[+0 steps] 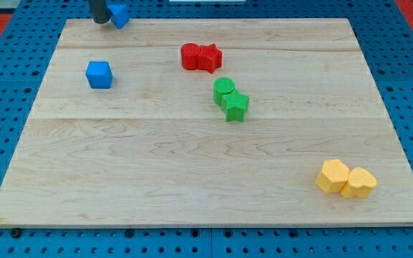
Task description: Point your arm at the red circle
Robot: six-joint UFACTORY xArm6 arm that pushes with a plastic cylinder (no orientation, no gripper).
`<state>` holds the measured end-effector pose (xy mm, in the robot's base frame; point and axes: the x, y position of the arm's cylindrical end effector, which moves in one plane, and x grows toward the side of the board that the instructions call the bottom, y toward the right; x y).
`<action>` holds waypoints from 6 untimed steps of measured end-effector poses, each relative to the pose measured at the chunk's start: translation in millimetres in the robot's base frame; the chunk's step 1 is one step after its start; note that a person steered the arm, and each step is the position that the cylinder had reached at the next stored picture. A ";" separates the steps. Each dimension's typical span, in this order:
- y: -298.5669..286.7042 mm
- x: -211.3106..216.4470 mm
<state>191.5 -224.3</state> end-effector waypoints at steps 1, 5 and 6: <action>-0.7 10.8; 67.8 70.9; 95.3 87.0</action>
